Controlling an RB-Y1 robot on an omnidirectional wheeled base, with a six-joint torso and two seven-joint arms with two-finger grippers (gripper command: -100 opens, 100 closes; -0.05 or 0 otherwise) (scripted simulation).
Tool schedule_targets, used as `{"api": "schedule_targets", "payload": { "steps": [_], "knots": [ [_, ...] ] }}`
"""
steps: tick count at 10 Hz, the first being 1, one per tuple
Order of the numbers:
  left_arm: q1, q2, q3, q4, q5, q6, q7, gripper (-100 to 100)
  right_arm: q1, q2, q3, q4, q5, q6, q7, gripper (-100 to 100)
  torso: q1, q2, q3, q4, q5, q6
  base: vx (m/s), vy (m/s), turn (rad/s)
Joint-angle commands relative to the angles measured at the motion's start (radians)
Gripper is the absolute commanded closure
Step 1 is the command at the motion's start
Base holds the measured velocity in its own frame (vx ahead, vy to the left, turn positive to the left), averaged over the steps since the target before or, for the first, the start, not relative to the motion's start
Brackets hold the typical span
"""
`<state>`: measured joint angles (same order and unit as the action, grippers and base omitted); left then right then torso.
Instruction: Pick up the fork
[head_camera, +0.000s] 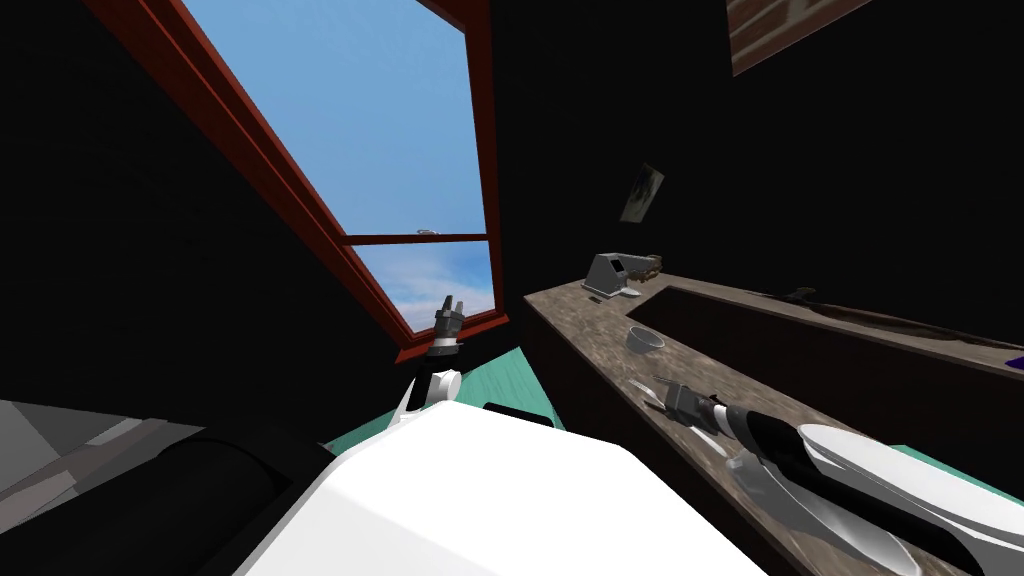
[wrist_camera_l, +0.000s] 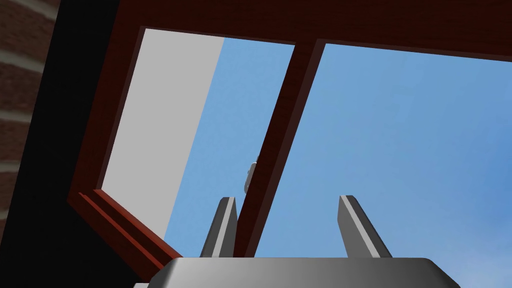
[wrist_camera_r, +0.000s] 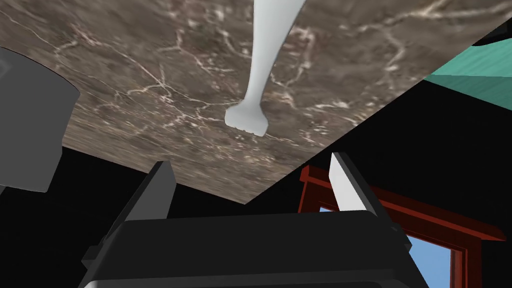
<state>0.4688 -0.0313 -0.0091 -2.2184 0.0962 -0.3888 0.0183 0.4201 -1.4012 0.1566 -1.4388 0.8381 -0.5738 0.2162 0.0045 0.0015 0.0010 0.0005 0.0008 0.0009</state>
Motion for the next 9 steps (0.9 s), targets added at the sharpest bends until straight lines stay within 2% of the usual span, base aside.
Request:
{"api": "schedule_targets", "payload": {
  "steps": [1,4,5,7,9],
  "knots": [
    [0.000,0.000,0.000,0.000,0.000,0.000,0.000,0,-0.005,-0.016,-0.002,0.010,0.011,0.016,-0.036,-100,0.000,0.000,0.000,0.000,0.000,0.000,-0.022,0.069,-0.091],
    [0.000,0.000,0.000,0.000,0.000,0.000,0.000,0,-0.012,-0.045,-0.004,0.040,0.026,0.035,-0.092,-100,0.003,-0.001,0.000,0.000,0.001,0.000,-0.011,0.096,-0.094],
    [0.000,0.000,0.000,0.000,0.000,0.000,0.000,0,-0.003,-0.065,-0.002,0.056,0.030,0.039,-0.116,-100,0.002,-0.002,-0.001,0.000,0.000,0.000,0.030,0.069,-0.063],
    [0.000,0.000,0.000,0.000,0.000,0.000,0.000,0,0.018,-0.087,0.003,0.070,0.028,0.035,-0.134,-100,0.001,-0.005,-0.003,-0.001,0.000,0.000,0.062,0.069,-0.088],
    [0.000,0.000,0.000,0.000,0.000,0.000,0.000,0,0.082,-0.134,0.022,0.091,0.013,0.011,-0.155,-100,0.001,-0.010,-0.006,-0.002,0.000,0.000,0.158,0.056,-0.045]
  ]
}}
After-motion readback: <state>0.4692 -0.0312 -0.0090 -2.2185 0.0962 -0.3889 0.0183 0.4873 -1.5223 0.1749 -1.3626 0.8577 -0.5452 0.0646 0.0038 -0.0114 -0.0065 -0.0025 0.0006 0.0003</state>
